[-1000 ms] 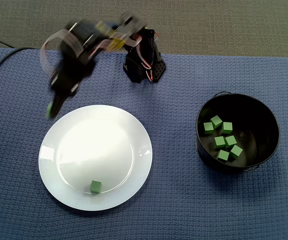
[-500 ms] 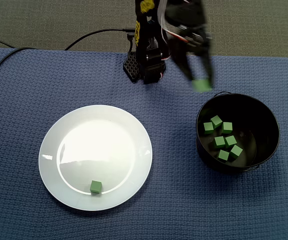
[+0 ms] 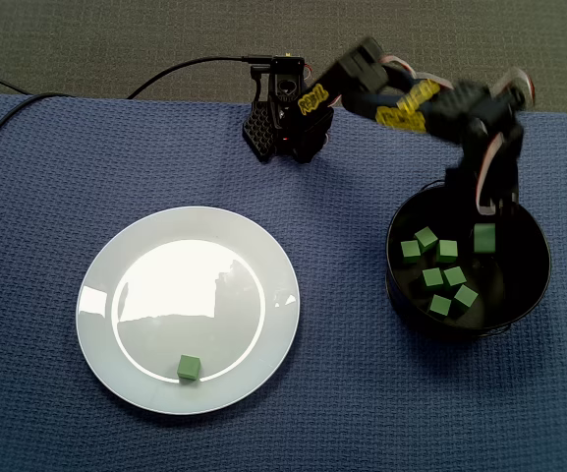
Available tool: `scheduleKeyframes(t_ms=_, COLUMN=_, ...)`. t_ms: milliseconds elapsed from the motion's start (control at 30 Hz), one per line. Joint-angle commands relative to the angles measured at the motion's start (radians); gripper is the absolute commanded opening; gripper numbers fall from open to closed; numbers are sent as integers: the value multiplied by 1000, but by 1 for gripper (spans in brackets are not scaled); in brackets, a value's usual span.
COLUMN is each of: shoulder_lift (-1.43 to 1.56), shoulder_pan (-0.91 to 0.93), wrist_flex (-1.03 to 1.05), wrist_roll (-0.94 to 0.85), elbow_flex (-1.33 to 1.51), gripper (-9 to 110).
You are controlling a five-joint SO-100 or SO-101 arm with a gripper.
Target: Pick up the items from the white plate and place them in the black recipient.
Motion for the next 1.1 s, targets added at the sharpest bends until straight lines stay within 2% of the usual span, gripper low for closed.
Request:
scheduleKeyframes(t_ms=0, shoulder_lift=-104, shoulder_pan=-8, wrist_flex=-37, wrist_roll=28, elbow_flex=-35, gripper=0)
scheduleKeyframes(t_ms=200, shoulder_lift=-170, shoulder_pan=17, wrist_flex=-127, wrist_roll=26, elbow_flex=58, gripper=0)
scheduleKeyframes(t_ms=233, shoulder_lift=-170, shoulder_pan=18, wrist_flex=-130, wrist_roll=28, elbow_flex=66, gripper=5)
scheduleKeyframes(t_ms=300, shoulder_lift=-156, shoulder_pan=17, wrist_flex=-109, wrist_roll=17, elbow_flex=72, gripper=39)
scheduleKeyframes(t_ms=333, shoulder_lift=-138, shoulder_pan=17, wrist_flex=-94, wrist_roll=9, elbow_flex=72, gripper=47)
scheduleKeyframes(t_ms=533, shoulder_lift=178, shoulder_pan=110, wrist_flex=29, wrist_roll=-2, elbow_flex=12, gripper=58)
scheduleKeyframes(t_ms=633, shoulder_lift=344, shoulder_pan=256, wrist_flex=130, wrist_roll=-6, elbow_flex=-83, gripper=58)
scheduleKeyframes(t_ms=733, shoulder_lift=448, shoulder_pan=506, wrist_flex=169, wrist_roll=41, elbow_flex=-143, gripper=61)
scheduleKeyframes(t_ms=867, shoulder_lift=522, shoulder_pan=877, wrist_flex=101, wrist_roll=78, elbow_flex=-26, gripper=63)
scheduleKeyframes(t_ms=967, shoulder_lift=439, shoulder_pan=1062, wrist_flex=35, wrist_roll=124, elbow_flex=34, gripper=61)
scheduleKeyframes(t_ms=1067, shoulder_lift=261, shoulder_pan=1160, wrist_flex=23, wrist_roll=173, elbow_flex=0, gripper=60)
